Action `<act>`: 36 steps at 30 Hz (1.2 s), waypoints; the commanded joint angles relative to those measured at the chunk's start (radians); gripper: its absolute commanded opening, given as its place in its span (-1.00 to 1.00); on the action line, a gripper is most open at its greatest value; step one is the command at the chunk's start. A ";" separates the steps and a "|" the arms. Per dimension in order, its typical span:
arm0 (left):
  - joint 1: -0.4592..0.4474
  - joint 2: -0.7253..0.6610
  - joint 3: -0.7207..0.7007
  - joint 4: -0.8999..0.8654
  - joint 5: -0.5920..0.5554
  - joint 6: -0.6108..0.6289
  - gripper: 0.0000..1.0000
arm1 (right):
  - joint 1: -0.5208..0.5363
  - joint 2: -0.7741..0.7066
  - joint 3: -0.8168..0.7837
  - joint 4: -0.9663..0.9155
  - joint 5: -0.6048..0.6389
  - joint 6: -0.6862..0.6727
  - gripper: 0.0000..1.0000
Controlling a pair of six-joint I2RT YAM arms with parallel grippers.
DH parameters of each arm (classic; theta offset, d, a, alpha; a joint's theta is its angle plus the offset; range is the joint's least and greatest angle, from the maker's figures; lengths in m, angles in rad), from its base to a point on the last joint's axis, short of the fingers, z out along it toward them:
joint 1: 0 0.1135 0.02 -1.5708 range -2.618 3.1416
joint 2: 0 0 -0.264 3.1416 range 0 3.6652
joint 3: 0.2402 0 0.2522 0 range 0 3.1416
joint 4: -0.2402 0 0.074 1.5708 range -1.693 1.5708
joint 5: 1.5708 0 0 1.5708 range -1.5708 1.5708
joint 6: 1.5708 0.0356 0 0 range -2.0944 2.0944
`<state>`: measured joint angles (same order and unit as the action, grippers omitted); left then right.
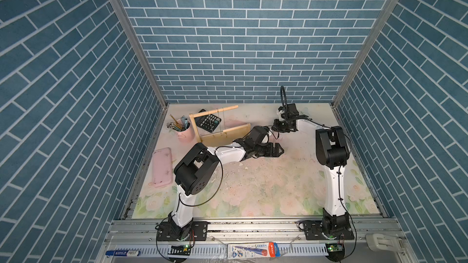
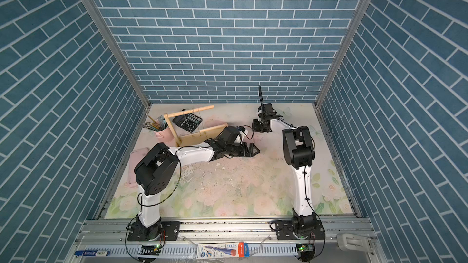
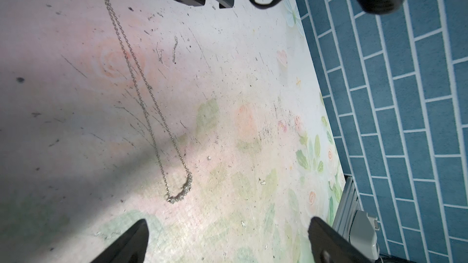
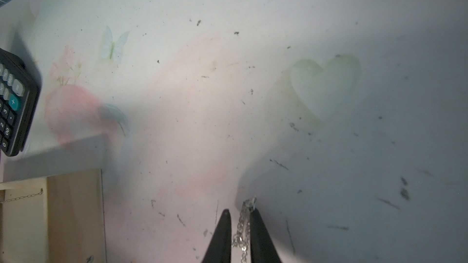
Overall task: Take the necklace off the jewelry display stand
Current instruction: Place the necklace at the center of the board.
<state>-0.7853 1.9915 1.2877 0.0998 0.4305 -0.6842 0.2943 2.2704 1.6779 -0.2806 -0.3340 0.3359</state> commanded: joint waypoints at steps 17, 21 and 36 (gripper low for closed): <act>0.006 -0.052 0.019 -0.015 -0.007 -0.013 0.99 | -0.007 -0.042 0.008 -0.032 -0.014 -0.005 -0.47; 0.004 -0.013 0.038 0.047 0.027 -0.039 0.99 | -0.007 -0.041 0.007 -0.031 -0.013 -0.005 -0.46; -0.009 0.082 0.085 0.144 0.054 -0.125 0.99 | -0.011 -0.051 0.013 -0.041 -0.020 -0.011 -0.19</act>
<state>-0.7902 2.0575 1.3556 0.2096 0.4763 -0.7929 0.2905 2.2650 1.6779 -0.2947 -0.3424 0.3351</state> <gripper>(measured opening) 0.994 0.400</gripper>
